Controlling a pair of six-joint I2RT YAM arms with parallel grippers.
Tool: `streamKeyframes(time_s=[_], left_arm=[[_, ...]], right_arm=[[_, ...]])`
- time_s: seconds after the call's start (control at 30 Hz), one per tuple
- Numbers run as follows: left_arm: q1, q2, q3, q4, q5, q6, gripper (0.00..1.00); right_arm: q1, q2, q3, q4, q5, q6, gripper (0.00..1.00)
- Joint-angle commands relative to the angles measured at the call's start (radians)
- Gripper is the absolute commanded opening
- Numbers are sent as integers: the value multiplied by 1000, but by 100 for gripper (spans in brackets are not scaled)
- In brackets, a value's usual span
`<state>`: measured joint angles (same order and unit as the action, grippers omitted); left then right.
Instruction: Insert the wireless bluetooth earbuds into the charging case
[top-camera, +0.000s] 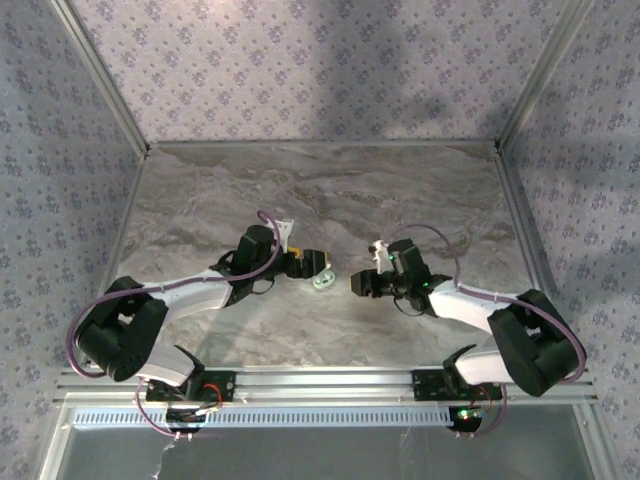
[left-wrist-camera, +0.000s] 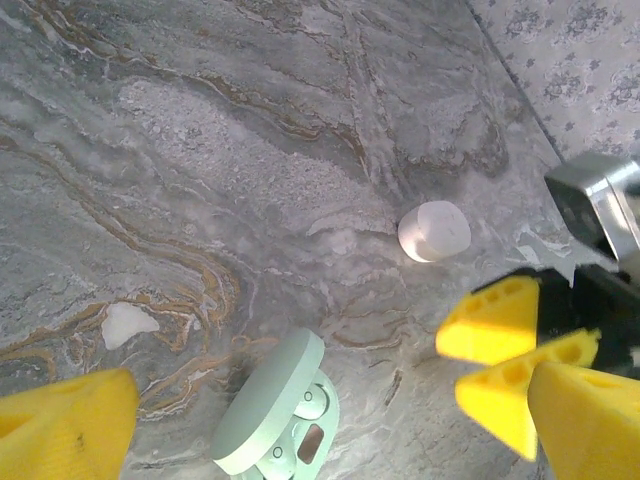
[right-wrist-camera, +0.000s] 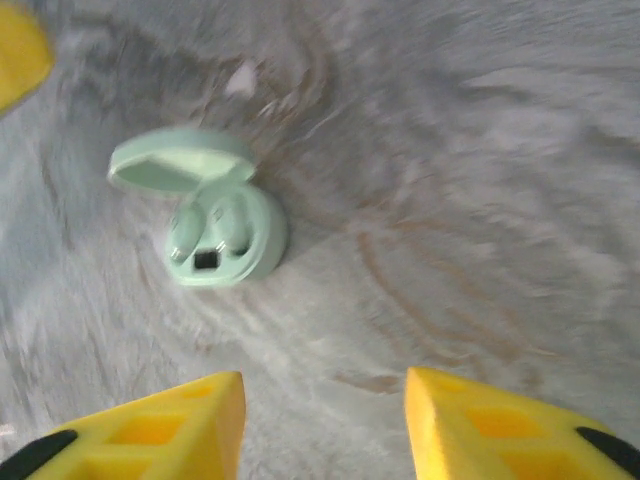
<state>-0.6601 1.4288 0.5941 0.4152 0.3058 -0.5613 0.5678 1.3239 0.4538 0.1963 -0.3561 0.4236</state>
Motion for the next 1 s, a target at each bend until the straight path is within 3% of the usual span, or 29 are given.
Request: streamKeyframes(time_s=[0.0,0.13,0.2,0.37,0.53,0.83,0.97], left_arm=[[13,-3,14,8,44,-15,100],[34,15,18,26,90,-35,99],[52,41,31,38,143,-57,97],[92,96,28,114,235,-126,88],[98,119,52,84,251,-114,68],[108,154,82,39,254,-91,45],[108,175,94,33,267,-90,40]], right_arm=[[103,-41,45,-79,152,-7,36],[217,-33,46,-84,344,28,17],[255,-25,36,-51,400,45,13],[263,24,29,48,357,95,8],[248,85,31,143,294,146,0],[246,164,45,213,272,184,0],[246,179,49,222,275,191,0]])
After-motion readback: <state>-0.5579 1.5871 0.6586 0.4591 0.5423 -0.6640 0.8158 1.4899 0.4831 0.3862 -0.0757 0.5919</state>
